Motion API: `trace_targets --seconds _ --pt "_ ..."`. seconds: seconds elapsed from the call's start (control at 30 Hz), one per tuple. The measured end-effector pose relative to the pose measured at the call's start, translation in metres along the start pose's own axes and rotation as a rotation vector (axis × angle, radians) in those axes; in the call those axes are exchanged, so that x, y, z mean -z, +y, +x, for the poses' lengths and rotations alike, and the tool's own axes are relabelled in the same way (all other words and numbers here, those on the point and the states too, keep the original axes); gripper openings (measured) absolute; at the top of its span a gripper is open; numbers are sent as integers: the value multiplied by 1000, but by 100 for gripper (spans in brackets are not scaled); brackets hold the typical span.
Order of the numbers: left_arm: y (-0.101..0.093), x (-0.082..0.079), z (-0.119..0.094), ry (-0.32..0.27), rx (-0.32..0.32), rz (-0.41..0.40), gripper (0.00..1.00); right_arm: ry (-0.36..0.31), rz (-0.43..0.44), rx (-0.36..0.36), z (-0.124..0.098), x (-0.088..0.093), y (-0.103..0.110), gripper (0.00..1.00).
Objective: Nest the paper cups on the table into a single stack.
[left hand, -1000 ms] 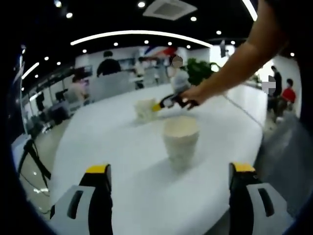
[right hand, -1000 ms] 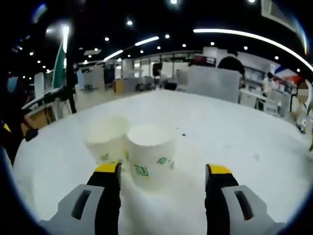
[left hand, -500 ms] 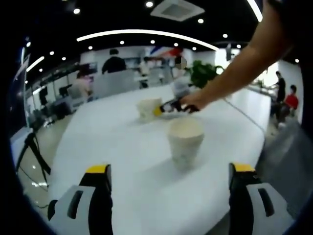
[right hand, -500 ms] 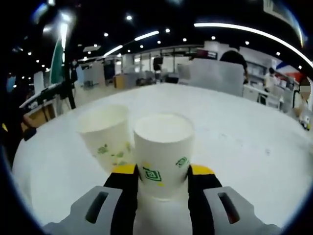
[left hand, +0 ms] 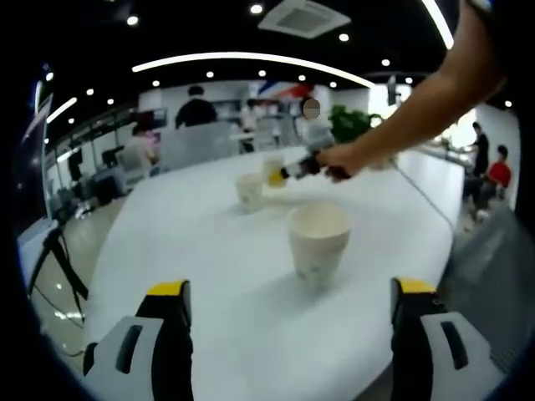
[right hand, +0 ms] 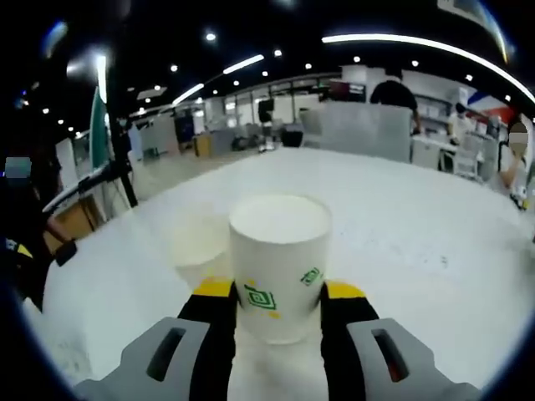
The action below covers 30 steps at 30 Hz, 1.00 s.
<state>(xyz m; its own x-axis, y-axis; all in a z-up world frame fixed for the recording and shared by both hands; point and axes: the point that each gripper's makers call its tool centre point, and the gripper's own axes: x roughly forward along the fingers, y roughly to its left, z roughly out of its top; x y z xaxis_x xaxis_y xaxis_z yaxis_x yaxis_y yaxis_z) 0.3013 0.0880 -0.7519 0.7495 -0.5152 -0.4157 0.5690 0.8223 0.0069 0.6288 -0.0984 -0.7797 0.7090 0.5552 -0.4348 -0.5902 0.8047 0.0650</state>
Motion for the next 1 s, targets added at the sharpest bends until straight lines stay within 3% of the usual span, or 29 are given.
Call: trace_targets --seconds 0.3,0.53,0.67,0.77,1.0 --pt "-5 -1 0 2 19 33 99 -26 -29 19 -30 -36 0 36" --pt "-9 -3 -1 -5 29 53 99 -45 -40 11 -66 -61 13 36" --pt "-9 -6 -2 -22 26 67 99 10 -59 0 -79 -52 20 36" --pt "-10 -7 -3 -30 33 72 99 29 -38 -25 -94 -47 37 36" --pt "-11 -8 -3 -40 39 67 99 22 -49 -64 -122 -40 74 36"
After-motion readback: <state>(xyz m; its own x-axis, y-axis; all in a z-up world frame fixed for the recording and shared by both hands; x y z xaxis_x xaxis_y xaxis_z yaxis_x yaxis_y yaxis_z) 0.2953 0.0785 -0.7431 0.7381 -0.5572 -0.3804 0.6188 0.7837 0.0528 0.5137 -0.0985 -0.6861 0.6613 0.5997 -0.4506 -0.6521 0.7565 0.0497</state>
